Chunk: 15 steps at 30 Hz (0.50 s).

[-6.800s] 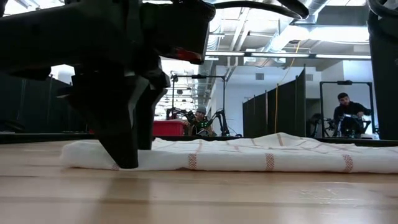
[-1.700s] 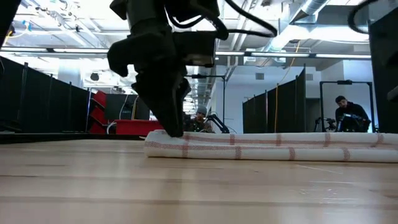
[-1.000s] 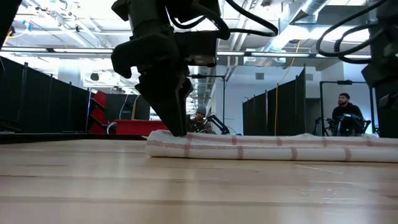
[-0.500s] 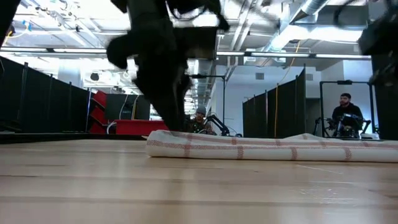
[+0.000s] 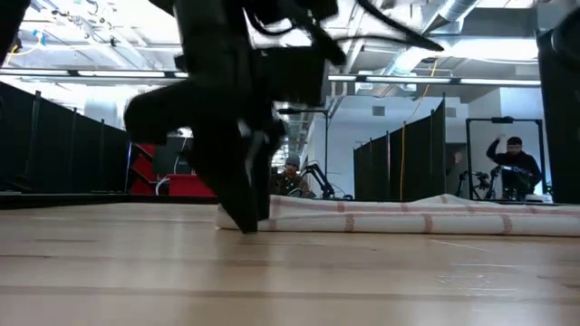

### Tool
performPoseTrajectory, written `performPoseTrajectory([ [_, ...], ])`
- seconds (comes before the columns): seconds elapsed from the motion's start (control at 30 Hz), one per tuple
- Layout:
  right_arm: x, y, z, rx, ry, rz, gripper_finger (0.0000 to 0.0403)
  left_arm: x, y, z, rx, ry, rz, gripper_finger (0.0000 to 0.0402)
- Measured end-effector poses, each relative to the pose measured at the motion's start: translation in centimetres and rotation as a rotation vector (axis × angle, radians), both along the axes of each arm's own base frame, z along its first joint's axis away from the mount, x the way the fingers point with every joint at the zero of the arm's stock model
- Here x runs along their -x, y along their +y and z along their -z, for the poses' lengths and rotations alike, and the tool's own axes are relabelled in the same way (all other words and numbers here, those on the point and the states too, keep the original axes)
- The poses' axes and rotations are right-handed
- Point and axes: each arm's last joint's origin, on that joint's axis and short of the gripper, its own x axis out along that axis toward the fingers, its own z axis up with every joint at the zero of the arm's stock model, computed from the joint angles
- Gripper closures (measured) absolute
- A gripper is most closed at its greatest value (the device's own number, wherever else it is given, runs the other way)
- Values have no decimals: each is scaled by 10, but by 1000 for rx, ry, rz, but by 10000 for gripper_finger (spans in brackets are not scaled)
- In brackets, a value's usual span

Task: Roll towel
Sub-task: Roll the towel

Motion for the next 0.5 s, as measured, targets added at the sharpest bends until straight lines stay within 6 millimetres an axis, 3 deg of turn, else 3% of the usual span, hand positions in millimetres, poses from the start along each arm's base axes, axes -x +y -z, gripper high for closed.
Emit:
performPoseTrajectory([
  [0.23, -9, 13, 16, 8, 6, -18, 212, -8, 0, 8, 3, 20, -63, 267],
  [0.5, -7, 28, 14, -49, -27, -50, 212, -8, 0, 4, -2, 21, -93, 267],
])
